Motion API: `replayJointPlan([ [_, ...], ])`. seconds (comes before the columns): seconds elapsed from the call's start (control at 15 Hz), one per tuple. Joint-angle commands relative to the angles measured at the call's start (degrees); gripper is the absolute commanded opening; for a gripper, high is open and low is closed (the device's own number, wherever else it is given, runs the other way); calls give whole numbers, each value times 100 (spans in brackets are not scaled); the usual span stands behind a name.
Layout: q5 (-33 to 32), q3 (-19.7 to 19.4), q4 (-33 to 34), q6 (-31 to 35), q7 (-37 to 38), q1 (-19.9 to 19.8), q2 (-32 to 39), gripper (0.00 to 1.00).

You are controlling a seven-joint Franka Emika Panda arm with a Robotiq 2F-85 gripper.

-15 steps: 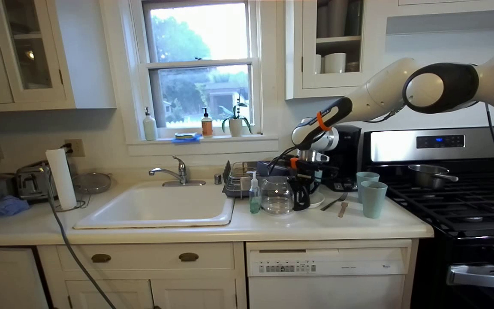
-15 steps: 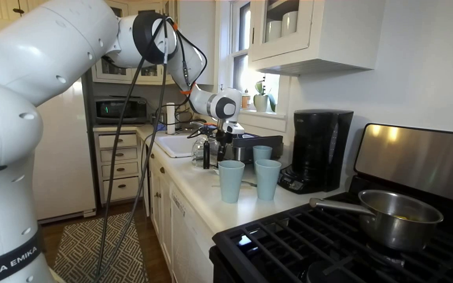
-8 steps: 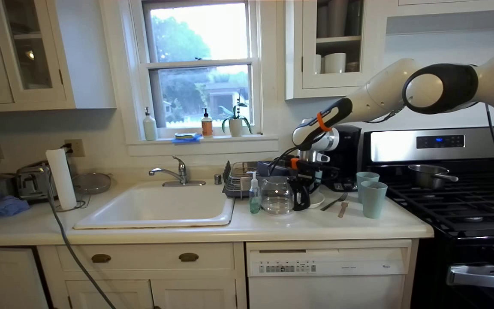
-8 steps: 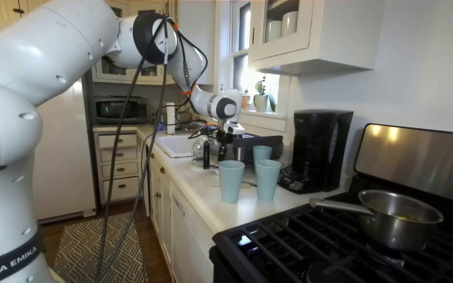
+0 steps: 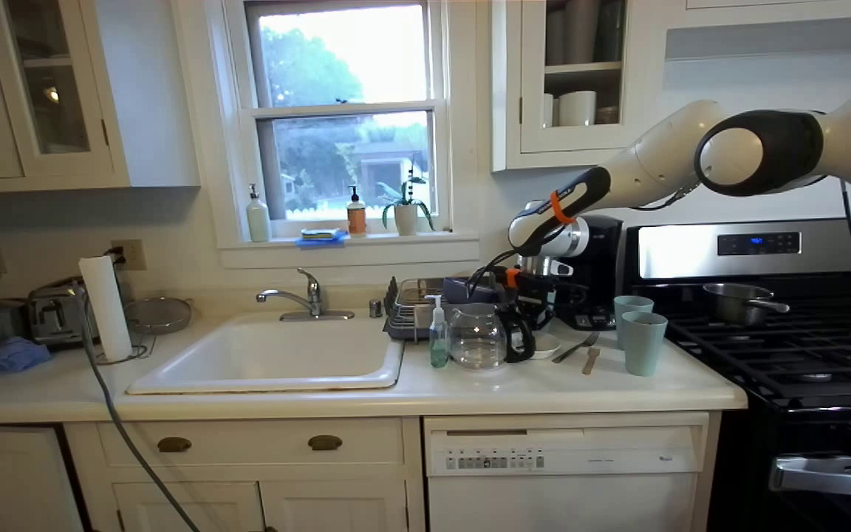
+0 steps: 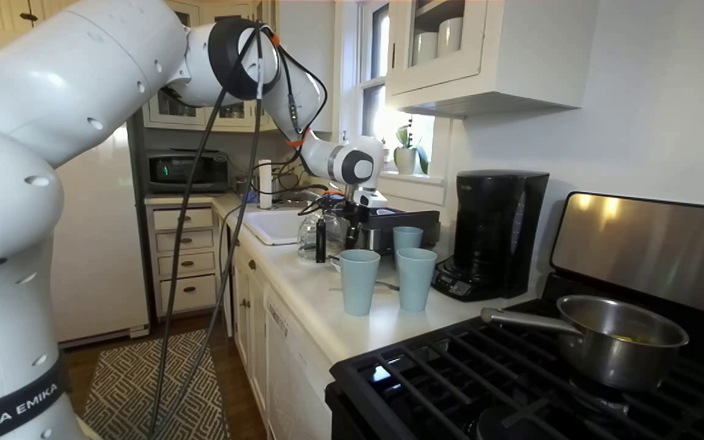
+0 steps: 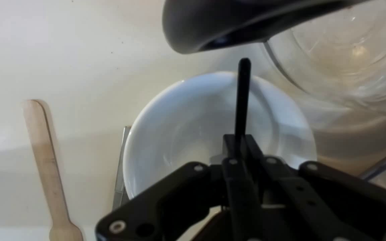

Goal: Put the black object on the counter

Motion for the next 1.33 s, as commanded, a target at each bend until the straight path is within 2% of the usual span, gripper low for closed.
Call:
replayJointPlan([
  [0.0,122,24,121,17,-79,-49,91,35],
  [0.07,147,40,105,73,-92,-53,92,40],
  [0.13,148,41,105,77,-88,-48,96,41],
  [0.4,139,55,120,66,-74,-22,168,67],
  [0.47,138,59,126,58,-72,-19,191,71],
  [0.6,144,58,137,70,-62,-17,241,63],
  [0.67,147,61,141,62,-65,-20,258,43],
  [0.73,145,60,148,54,-64,-19,272,42],
  [1.0,142,50,138,26,-73,-32,226,13],
  [1.27,146,33,48,-22,-122,-90,-49,5],
])
